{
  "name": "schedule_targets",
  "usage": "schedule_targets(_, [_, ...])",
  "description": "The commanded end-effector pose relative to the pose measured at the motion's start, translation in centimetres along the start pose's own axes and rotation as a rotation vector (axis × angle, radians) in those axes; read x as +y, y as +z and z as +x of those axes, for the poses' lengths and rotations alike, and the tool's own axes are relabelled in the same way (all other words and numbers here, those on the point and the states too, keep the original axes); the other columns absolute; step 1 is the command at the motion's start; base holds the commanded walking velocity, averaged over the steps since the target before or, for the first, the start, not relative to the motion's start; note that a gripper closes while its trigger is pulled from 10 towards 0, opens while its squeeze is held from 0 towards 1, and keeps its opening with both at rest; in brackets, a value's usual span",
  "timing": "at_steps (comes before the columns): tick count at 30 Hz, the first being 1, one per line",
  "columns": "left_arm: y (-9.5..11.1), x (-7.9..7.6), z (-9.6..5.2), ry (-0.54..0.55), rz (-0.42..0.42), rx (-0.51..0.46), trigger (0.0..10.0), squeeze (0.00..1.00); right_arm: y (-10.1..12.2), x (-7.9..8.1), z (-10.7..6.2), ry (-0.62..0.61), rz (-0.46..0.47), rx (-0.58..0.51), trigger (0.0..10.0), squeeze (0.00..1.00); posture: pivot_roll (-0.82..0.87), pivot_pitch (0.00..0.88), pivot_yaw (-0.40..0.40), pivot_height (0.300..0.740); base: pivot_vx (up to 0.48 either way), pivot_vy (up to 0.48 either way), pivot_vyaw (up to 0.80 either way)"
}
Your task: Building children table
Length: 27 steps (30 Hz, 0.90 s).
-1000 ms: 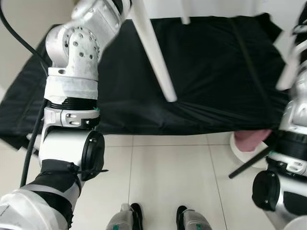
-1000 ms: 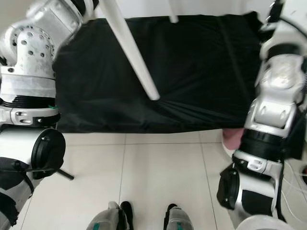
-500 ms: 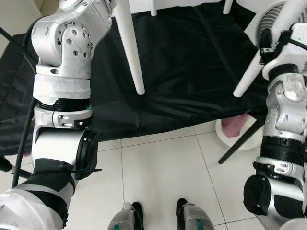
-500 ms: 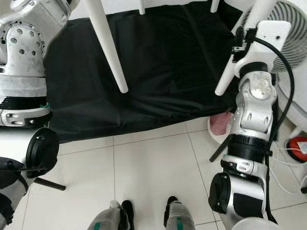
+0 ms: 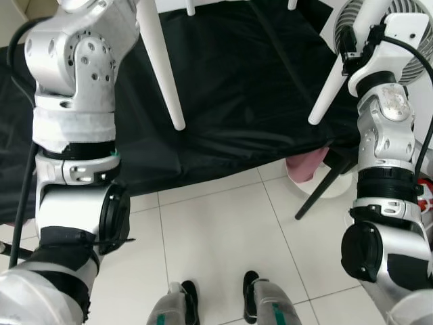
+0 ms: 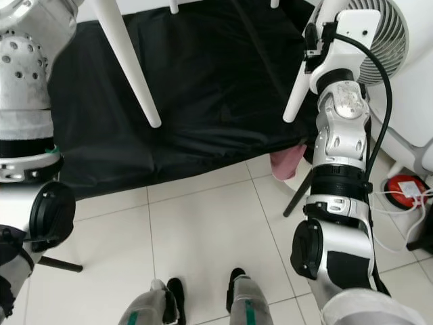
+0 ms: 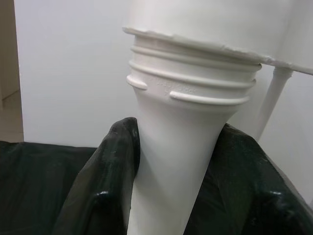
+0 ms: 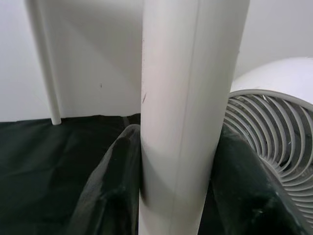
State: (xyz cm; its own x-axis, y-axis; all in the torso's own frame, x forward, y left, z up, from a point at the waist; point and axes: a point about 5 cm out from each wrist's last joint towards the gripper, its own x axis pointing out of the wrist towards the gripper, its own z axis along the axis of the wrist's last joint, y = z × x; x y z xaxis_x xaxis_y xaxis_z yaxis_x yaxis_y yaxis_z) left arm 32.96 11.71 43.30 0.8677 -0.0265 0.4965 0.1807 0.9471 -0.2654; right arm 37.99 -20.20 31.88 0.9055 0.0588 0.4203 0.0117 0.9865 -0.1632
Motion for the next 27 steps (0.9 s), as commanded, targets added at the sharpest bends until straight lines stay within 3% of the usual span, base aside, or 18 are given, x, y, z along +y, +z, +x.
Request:
schedule_targets(1, [-0.8,-5.2,-1.0,-0.308,-0.045,0.046,10.0,0.0,-5.1,8.4,-1.1,0.386,0.025,0.226,10.0,0.0,-0.04,0.229,0.11,0.74,0.0,0.0,0.0])
schedule_targets(2, [-1.2,-5.2,-1.1,-0.312,-0.024,0.059,10.0,0.37,-5.3,8.3,-1.3,0.379,0.031,0.229,10.0,1.0,-0.05,0.231,0.112,0.74,0.0,0.0,0.0])
schedule_targets(3, [-1.6,-5.3,-1.2,-0.325,-0.017,0.075,10.0,1.0,-5.4,8.1,-1.5,0.37,0.035,0.228,10.0,1.0,-0.05,0.231,0.112,0.74,0.0,0.0,0.0])
schedule_targets(18, [-2.8,-6.0,-1.4,-0.388,0.057,0.112,10.0,1.0,-5.8,6.1,-1.6,0.288,0.048,0.195,10.0,1.0,-0.05,0.236,0.118,0.74,0.0,0.0,0.0])
schedule_targets(20, [-3.2,-5.9,-1.4,-0.383,0.077,0.122,10.0,1.0,-5.8,6.1,-1.7,0.287,0.048,0.189,10.0,1.0,-0.05,0.236,0.118,0.74,0.0,0.0,0.0])
schedule_targets(22, [-4.1,-5.5,-1.4,-0.36,0.17,0.139,10.0,1.0,-6.0,6.1,-1.9,0.295,0.052,0.188,10.0,1.0,-0.05,0.237,0.117,0.74,0.0,0.0,0.0])
schedule_targets(23, [-4.1,-5.5,-1.4,-0.36,0.17,0.139,10.0,1.0,-6.0,6.1,-1.9,0.295,0.052,0.188,10.0,1.0,-0.05,0.237,0.117,0.74,0.0,0.0,0.0])
schedule_targets(24, [-4.5,-5.2,-1.4,-0.341,0.244,0.148,10.0,0.0,-6.1,6.2,-2.1,0.311,0.057,0.19,10.0,0.47,-0.05,0.236,0.115,0.74,0.0,0.0,0.0])
schedule_targets(25, [-4.7,-5.0,-1.4,-0.322,0.279,0.154,10.0,0.0,-6.1,6.2,-2.2,0.324,0.06,0.189,10.0,0.0,-0.05,0.236,0.115,0.74,0.0,0.0,0.0])
schedule_targets(27, [-5.3,-4.6,-1.4,-0.29,0.365,0.174,10.0,0.0,-6.2,6.3,-2.4,0.345,0.062,0.19,10.0,0.0,-0.05,0.237,0.114,0.74,0.0,0.0,0.0])
